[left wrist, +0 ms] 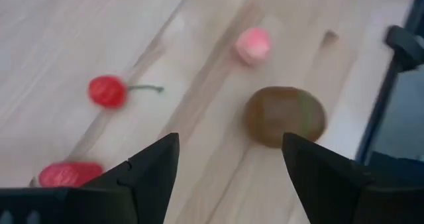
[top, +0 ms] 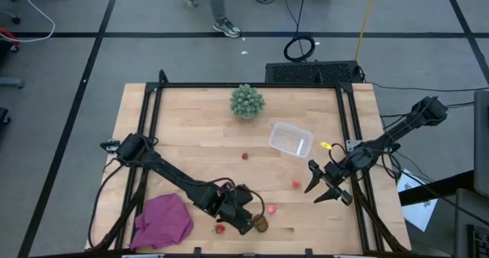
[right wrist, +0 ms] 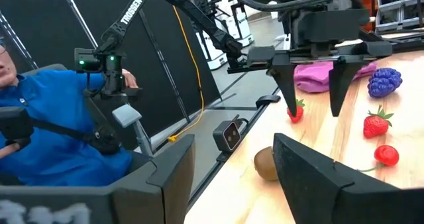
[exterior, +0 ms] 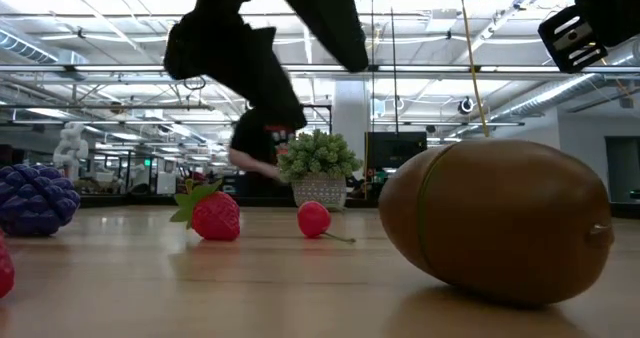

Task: Pick and placing Produce into tupperware
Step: Put the red strawberry into the transparent bin

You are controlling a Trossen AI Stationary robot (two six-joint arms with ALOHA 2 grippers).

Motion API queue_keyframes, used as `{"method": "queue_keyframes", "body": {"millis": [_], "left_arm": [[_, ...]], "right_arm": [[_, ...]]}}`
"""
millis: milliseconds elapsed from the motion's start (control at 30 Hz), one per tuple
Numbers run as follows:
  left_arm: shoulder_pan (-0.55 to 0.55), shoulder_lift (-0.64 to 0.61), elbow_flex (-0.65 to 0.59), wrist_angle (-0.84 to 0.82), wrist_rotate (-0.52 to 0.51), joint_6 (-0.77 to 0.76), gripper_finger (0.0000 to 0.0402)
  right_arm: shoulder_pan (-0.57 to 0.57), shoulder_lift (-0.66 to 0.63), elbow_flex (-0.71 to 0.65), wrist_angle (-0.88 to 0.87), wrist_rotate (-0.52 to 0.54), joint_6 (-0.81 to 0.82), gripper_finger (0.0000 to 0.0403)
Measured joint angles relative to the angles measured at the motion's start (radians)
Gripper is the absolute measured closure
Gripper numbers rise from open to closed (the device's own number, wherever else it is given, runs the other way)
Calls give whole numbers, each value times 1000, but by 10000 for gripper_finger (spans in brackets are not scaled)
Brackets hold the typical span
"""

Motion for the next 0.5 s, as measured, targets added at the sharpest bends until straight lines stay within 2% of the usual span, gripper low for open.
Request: {"method": "queue_keyframes", "body": {"millis": [200,400,500], "left_arm": [[0,24,0,-21,4,-31,131],[10,25,0,-147,10,-87,131],[13,25,0,-136,1,-70,131]], "right_arm": [[0,0,0,-3,0,1,211],[0,0,0,-23,0,12,211],[0,0,0,-27,0,18,211]]}}
